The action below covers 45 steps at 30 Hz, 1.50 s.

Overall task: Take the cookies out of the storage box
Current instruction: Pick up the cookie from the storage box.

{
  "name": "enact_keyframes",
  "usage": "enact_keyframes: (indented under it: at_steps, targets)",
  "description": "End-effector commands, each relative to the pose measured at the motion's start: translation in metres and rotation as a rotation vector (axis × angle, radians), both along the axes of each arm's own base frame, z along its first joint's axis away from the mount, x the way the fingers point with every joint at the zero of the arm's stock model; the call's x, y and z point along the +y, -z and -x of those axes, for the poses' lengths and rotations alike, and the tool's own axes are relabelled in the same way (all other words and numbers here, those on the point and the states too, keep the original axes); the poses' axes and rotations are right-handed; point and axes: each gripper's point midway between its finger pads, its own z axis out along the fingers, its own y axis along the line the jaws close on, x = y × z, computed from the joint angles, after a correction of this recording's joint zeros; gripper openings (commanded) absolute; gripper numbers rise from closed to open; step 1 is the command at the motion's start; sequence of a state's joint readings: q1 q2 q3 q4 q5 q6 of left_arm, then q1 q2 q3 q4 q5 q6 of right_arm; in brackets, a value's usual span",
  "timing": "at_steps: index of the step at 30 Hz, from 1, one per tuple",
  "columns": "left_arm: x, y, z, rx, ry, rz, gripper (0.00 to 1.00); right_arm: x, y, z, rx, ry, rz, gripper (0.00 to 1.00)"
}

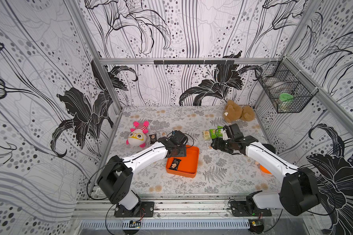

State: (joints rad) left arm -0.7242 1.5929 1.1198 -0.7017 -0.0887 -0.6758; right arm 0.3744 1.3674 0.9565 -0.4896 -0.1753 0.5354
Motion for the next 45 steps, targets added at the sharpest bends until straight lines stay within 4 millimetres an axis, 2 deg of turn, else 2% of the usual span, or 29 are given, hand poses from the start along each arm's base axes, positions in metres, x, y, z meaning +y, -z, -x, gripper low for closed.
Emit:
enact_keyframes:
  at_steps: [1, 9, 17, 24, 30, 39, 42, 45]
  targets:
    - [0.000, 0.013, 0.008, 0.051, 0.035, -0.060, 0.73, -0.005, 0.002, 0.006, 0.007, 0.019, 0.006, 0.73]
    - [0.012, 0.037, 0.016, 0.106, 0.079, -0.189, 0.74, -0.008, 0.003, 0.007, 0.009, 0.024, 0.016, 0.73]
    - [0.011, 0.064, 0.023, 0.173, 0.140, -0.229, 0.75, -0.008, -0.003, 0.004, 0.003, 0.027, 0.023, 0.73]
    - [0.018, 0.079, 0.024, 0.204, 0.153, -0.241, 0.74, -0.011, -0.001, 0.007, 0.009, 0.032, 0.032, 0.73]
    - [0.022, 0.087, 0.025, 0.225, 0.156, -0.217, 0.70, -0.011, 0.004, 0.009, 0.022, 0.036, 0.031, 0.73]
    - [0.015, 0.094, 0.024, 0.232, 0.159, -0.187, 0.66, -0.015, 0.001, 0.011, 0.016, 0.049, 0.040, 0.73]
    - [0.013, 0.094, 0.023, 0.228, 0.161, -0.181, 0.57, -0.016, 0.001, 0.013, 0.015, 0.055, 0.040, 0.73]
    - [0.011, 0.091, 0.020, 0.221, 0.160, -0.177, 0.55, -0.017, 0.001, 0.015, 0.014, 0.059, 0.041, 0.73]
